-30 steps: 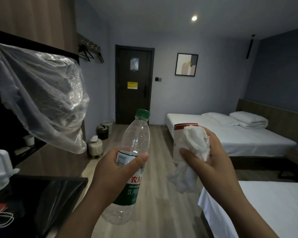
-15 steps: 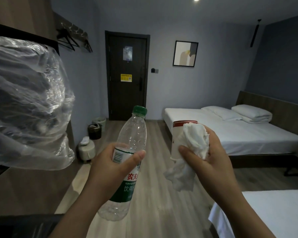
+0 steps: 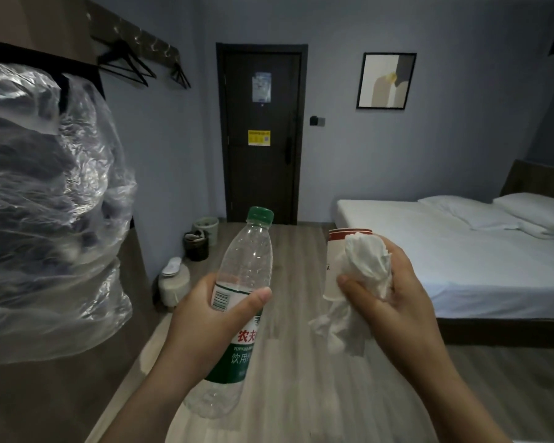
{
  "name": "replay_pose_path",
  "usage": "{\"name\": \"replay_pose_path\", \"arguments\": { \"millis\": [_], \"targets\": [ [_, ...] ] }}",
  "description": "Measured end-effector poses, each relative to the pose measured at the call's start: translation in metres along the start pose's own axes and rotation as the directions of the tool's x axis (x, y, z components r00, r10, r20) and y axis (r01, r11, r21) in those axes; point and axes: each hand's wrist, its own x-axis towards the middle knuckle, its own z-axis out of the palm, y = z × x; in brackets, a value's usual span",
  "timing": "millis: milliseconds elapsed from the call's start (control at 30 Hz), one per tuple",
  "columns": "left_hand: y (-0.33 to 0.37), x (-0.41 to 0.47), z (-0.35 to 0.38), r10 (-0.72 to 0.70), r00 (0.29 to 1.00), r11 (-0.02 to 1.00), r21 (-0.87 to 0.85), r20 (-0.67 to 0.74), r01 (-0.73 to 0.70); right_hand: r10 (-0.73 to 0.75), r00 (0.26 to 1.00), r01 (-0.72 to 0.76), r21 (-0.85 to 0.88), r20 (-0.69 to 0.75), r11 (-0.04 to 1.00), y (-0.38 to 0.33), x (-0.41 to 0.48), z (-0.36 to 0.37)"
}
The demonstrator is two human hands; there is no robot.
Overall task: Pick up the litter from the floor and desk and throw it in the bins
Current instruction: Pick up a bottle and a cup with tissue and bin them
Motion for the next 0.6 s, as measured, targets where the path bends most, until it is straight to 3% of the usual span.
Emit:
{"name": "replay_pose_path", "arguments": {
  "millis": [600],
  "targets": [
    [-0.083, 0.335, 0.081, -0.112, 0.992, 0.994, -0.005, -0.060, 0.112, 0.080, 0.995, -0.076, -0.064, 0.063, 0.995, 0.195, 0.296, 0.095]
  ]
}}
